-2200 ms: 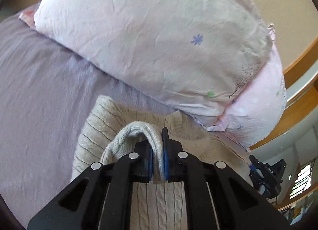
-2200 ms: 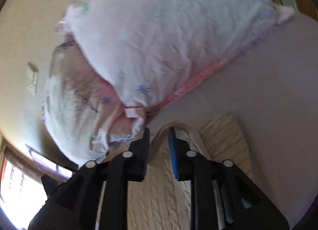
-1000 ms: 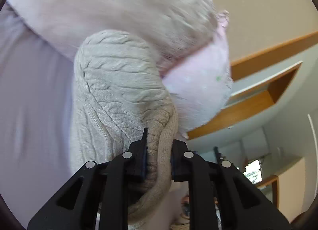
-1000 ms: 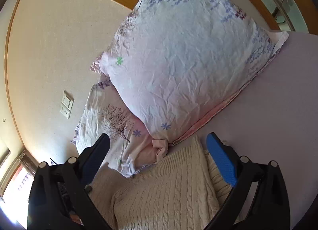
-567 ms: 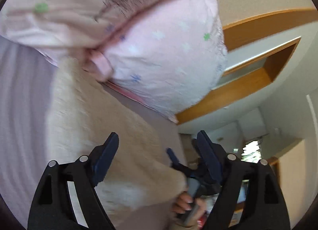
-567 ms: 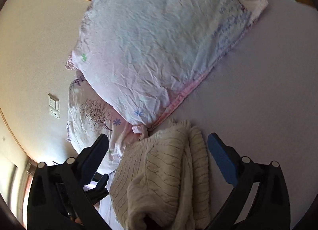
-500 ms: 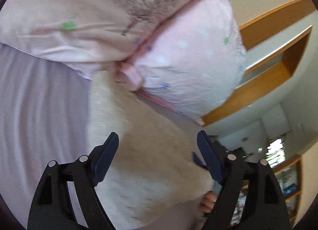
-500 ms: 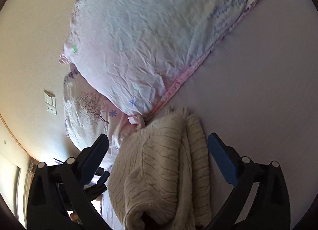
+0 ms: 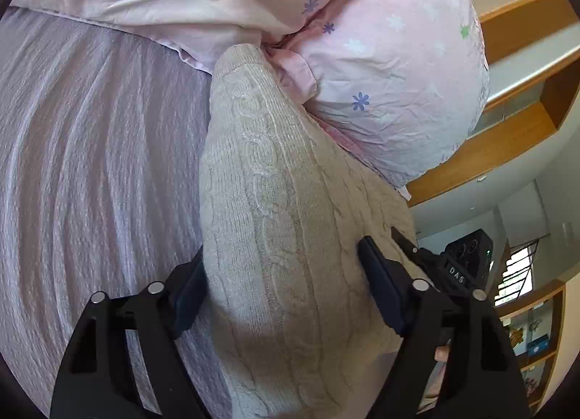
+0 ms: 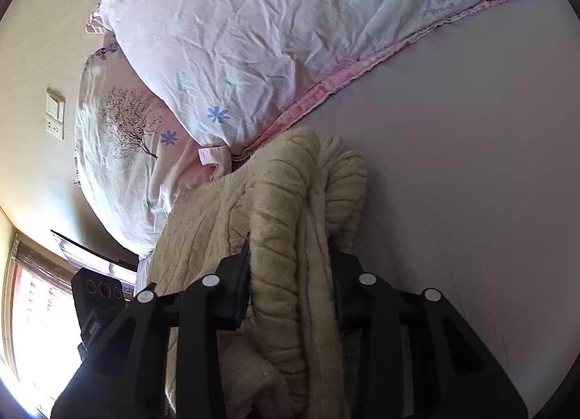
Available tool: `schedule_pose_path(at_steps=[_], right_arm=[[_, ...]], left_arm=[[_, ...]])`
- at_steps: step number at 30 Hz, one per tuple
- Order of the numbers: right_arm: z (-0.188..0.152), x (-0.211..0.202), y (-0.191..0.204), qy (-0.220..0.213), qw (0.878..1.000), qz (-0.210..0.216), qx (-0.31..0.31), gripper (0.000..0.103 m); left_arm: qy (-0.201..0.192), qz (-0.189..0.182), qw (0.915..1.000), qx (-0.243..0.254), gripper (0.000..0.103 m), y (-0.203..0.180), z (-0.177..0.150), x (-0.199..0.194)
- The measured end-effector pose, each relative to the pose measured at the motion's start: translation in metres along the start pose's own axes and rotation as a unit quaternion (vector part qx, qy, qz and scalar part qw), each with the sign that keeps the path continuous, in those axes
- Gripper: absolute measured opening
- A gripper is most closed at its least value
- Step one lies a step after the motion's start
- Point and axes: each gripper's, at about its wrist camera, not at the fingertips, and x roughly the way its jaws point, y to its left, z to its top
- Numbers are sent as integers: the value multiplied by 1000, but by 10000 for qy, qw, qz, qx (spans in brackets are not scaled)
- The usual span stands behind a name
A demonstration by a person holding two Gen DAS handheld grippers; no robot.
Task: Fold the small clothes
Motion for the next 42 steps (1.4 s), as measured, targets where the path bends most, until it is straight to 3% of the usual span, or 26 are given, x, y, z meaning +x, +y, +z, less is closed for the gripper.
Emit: schedule_pose_path(at_steps=[1,3,5,6,8,9,10,12,13,15,18,20,21,22,24,26,27,29,31,32,33,34,35,37,39,42], right_arm=[[-2,-1,2,-10,9999,128,-10,31],[-7,-3,14,37,9981,602,-93,30],[-18,-2,38,121,9938,994,-475,30],[-25,2,52,227,9914,1067,-720,30],[-38,20,73,525,9878,936,-1131,33],[-41,30,78,623,9877,704,-1249,39],[-42,36,78,593,9893,286,-1300,48],[-38,29,70,260,9926,-364,-1131,55],[-34,17,65,-27,9944,-404,-976,57],[-29,-10,60,-500,9958,-38,-768,59],[-30,-9,76,-250,9944,122,-1019,59],[-35,13,88,116,9919,-200,-1253,52],[-39,27,93,320,9890,-386,-1390,14],[-43,37,96,443,9853,-558,-1553,14],[-46,36,100,71,9799,-841,-1805,11],[-36,24,88,-454,9768,-1360,-1590,8],[-30,21,80,-600,9741,-1644,-1434,8],[-26,28,66,-306,9755,-1745,-1305,9],[-29,19,70,-453,9725,-1779,-1436,18],[-28,9,75,-601,9731,-1721,-1410,21],[-29,-5,77,-785,9746,-1607,-1350,34],[-33,-25,80,-998,9773,-1326,-1314,54],[-37,-39,81,-1098,9792,-1072,-1326,63],[-48,-60,87,-1033,9824,-659,-1411,90],[-63,-64,89,-696,9849,-575,-1475,98],[-85,-59,84,-239,9841,-1003,-1446,99]], left_arm=[[17,-29,10000,63,61,-2,2,0],[114,-224,9996,109,52,0,3,-15],[107,-352,9986,376,50,2,2,-42],[-18,-205,9978,637,50,0,1,-57],[-218,390,9915,1224,52,-1,0,-81],[-246,670,9881,1363,55,2,1,-89],[-240,901,9859,1389,59,7,2,-94],[-246,1176,9852,1221,61,17,3,-104],[-515,1351,9821,1210,62,18,1,-115],[-1048,1678,9688,1490,80,4,-6,-131],[-1374,1547,9590,1936,84,-18,-20,-139],[-1255,1375,9571,2219,86,-32,-30,-130],[-1156,1315,9565,2335,86,-36,-35,-126],[-1052,1272,9558,2433,86,-40,-39,-117],[-753,1229,9561,2549,85,-42,-46,-100],[-453,1131,9585,2577,79,-36,-53,-85],[-379,1051,9587,2616,71,-35,-56,-81],[-409,1113,9551,2716,71,-37,-63,-76],[-444,1180,9522,2781,71,-40,-66,-76],[-480,1123,9548,2710,71,-39,-68,-82],[-518,1018,9589,2598,73,-37,-68,-90],[-573,968,9622,2479,79,-35,-70,-97],[-675,973,9652,2331,83,-31,-72,-107],[-847,1040,9692,2065,97,-23,-78,-125],[-887,1130,9725,1833,99,-15,-87,-139],[-836,1737,9681,1601,102,-10,-102,-147]])
